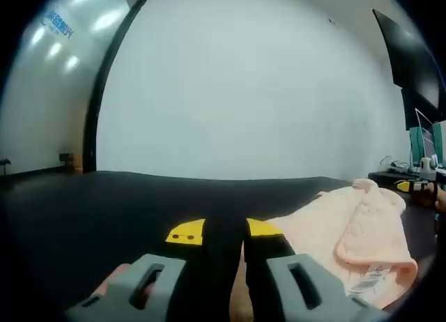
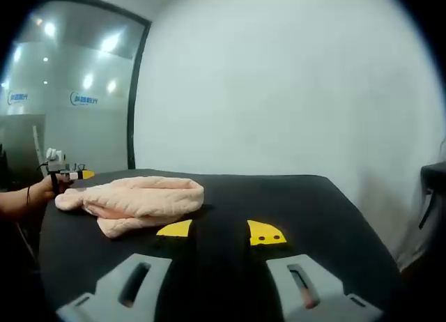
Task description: Fold the towel on the table until its edges align and the towel forms a compact rectangular stack.
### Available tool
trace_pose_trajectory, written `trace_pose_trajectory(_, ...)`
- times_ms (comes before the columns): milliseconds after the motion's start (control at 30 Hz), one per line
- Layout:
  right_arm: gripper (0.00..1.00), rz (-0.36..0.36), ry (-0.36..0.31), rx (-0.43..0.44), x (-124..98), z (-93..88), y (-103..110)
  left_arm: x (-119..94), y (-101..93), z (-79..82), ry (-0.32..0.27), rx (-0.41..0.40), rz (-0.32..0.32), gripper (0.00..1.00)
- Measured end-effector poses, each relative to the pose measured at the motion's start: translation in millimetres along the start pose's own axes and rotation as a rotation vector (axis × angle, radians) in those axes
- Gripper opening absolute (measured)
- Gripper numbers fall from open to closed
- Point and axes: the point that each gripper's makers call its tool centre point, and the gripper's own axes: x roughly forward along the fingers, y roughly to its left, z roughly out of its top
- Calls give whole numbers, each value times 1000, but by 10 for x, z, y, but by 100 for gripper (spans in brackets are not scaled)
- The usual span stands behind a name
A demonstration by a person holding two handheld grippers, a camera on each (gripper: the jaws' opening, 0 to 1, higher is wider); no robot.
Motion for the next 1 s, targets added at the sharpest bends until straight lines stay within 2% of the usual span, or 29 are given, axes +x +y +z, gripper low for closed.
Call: trace_pose_trajectory(1000, 25, -2, 9, -9, 19, -19, -18, 23, -5, -12, 7, 6, -3, 21)
